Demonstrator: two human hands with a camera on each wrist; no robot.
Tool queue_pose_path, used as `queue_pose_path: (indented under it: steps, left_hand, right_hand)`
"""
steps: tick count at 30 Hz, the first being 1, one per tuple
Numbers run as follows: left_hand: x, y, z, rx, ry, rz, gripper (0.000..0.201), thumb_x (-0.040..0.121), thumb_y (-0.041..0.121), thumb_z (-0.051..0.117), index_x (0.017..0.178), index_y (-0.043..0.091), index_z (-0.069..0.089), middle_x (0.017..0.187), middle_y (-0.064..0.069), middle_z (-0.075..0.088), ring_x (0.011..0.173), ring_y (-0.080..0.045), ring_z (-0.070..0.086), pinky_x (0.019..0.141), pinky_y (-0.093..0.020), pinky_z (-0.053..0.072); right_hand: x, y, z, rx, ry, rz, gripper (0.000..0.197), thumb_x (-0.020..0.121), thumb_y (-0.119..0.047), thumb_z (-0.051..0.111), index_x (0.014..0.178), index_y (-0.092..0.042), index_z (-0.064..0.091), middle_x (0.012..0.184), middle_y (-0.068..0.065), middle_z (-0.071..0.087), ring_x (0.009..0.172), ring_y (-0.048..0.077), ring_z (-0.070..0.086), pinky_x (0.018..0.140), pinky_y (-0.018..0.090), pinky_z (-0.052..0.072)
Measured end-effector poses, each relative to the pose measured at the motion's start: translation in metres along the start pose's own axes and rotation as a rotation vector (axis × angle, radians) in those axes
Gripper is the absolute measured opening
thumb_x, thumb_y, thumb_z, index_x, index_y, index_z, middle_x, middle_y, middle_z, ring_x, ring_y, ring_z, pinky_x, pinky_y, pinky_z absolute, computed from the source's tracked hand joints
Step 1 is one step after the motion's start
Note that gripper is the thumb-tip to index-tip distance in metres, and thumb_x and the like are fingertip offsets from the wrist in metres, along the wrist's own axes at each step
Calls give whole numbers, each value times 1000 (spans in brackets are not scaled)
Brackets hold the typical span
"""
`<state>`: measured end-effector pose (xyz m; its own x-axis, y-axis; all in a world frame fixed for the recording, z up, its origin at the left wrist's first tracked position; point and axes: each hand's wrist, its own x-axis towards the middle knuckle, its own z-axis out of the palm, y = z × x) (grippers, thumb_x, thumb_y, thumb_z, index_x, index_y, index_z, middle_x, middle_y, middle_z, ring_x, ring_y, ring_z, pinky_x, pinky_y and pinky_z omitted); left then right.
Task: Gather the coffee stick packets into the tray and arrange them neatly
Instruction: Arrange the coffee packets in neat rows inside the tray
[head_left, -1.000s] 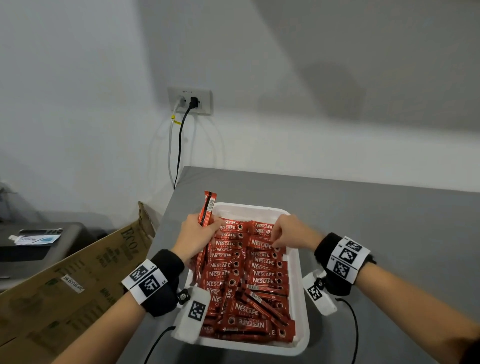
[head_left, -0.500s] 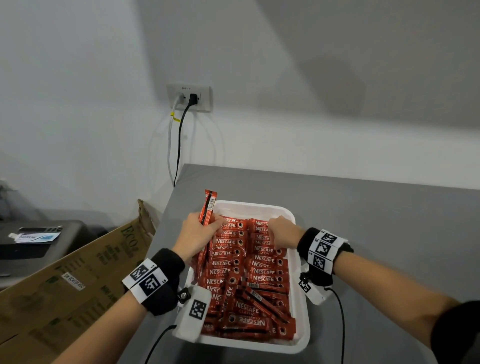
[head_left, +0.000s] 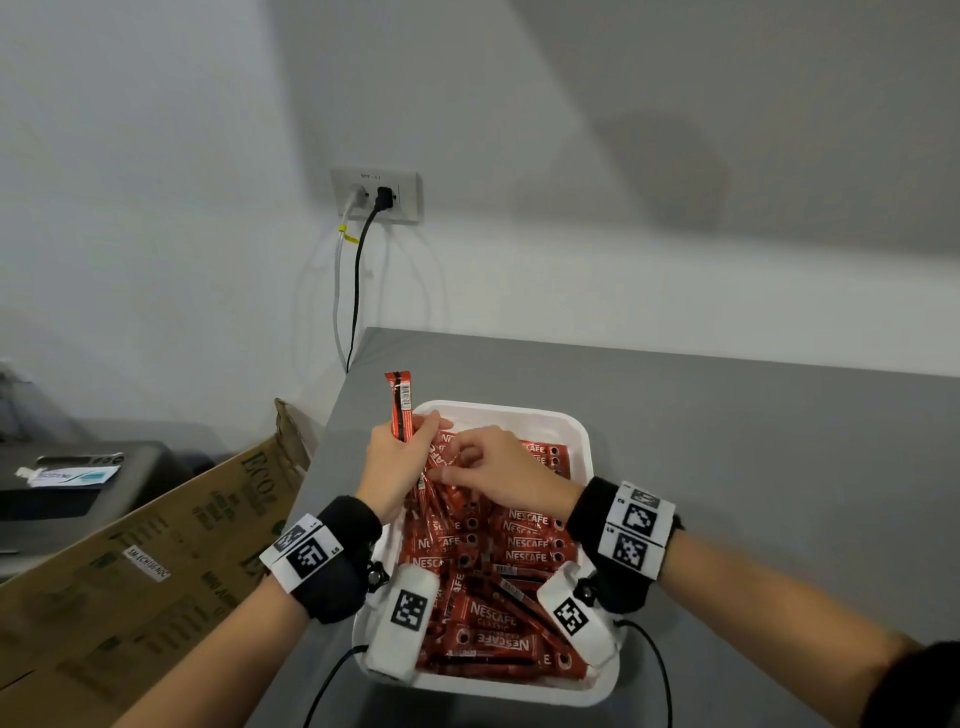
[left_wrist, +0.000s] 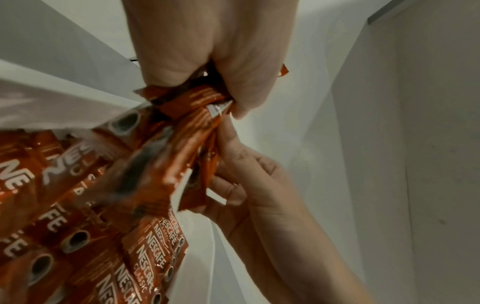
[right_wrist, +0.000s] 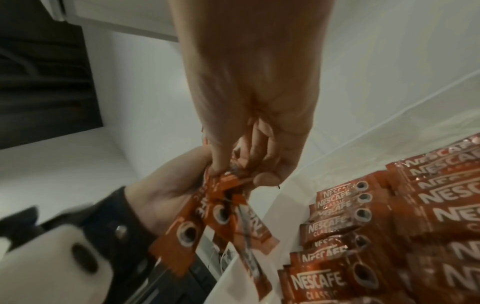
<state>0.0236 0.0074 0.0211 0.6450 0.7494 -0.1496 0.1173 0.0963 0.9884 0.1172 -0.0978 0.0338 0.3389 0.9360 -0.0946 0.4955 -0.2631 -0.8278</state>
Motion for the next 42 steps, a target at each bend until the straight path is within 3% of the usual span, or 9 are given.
queue_pose_path:
  steps: [4, 8, 12, 16, 19, 25, 30, 36, 42]
  left_hand:
    - [-2, -1, -6, -135, -52, -73, 28, 91, 25, 58, 89, -2, 63, 86, -22, 62, 80, -33, 61, 81, -44, 51]
    - [-3, 3, -11, -171, -76, -92, 24, 89, 21, 61, 94, -3, 60, 73, -14, 63, 62, -19, 64, 62, -28, 53]
    - [-3, 7, -18, 6, -32, 8, 25, 85, 17, 66, 94, -6, 64, 79, -11, 67, 69, -16, 65, 62, -22, 52]
    - [-1, 8, -28, 83, 38, 60, 7, 82, 13, 68, 78, 7, 66, 81, -11, 67, 78, -23, 64, 80, -35, 51]
    - [-2, 10, -27, 118, -2, 87, 6, 79, 13, 71, 80, 9, 67, 79, -9, 68, 72, -14, 65, 73, -24, 52]
    - [-3, 15, -16, 145, 15, 146, 17, 77, 19, 74, 89, 10, 66, 80, -5, 68, 64, -3, 64, 57, -9, 49]
    - [-3, 13, -25, 214, -94, 40, 15, 77, 12, 73, 91, 6, 69, 86, -11, 71, 73, -14, 67, 69, -21, 51]
    - [0, 15, -24, 477, -181, 87, 6, 76, 15, 76, 76, 17, 69, 75, 3, 69, 70, -7, 64, 69, -17, 49]
    - [4, 17, -24, 351, 32, 115, 6, 82, 16, 70, 87, 13, 70, 84, 7, 67, 77, -2, 60, 69, -13, 43]
  right_hand:
    - [6, 7, -5, 47, 127, 35, 16, 78, -26, 77, 78, -19, 62, 59, -13, 63, 56, -3, 58, 59, 12, 42]
    - [6, 13, -12, 43, 252, 26, 18, 76, -25, 78, 88, -11, 74, 80, -4, 70, 69, -3, 61, 66, 10, 45]
    - [6, 15, -16, 15, 247, 11, 18, 78, -23, 76, 91, -10, 76, 84, -2, 72, 61, -5, 58, 61, 6, 43]
    - [9, 14, -21, 48, 107, 2, 18, 84, -17, 70, 101, -11, 73, 86, -9, 70, 76, 9, 66, 74, 18, 53]
    - [11, 9, -24, 55, 31, -38, 16, 83, -18, 72, 99, -15, 72, 77, -11, 68, 72, 6, 65, 72, 20, 52]
    - [15, 0, -22, 140, 99, -79, 13, 84, -9, 70, 95, -10, 63, 68, -2, 66, 56, 6, 63, 62, 20, 53]
    - [13, 7, -23, 525, 286, -24, 19, 88, 2, 60, 96, -9, 47, 90, 16, 65, 64, 21, 70, 66, 32, 60]
    - [16, 16, -26, -192, 210, -109, 8, 83, -18, 71, 87, -14, 76, 83, -8, 68, 71, 0, 55, 69, 9, 39]
    - [28, 22, -22, -406, 17, 8, 11, 82, -12, 71, 91, -10, 76, 91, 2, 74, 74, 4, 57, 69, 11, 40]
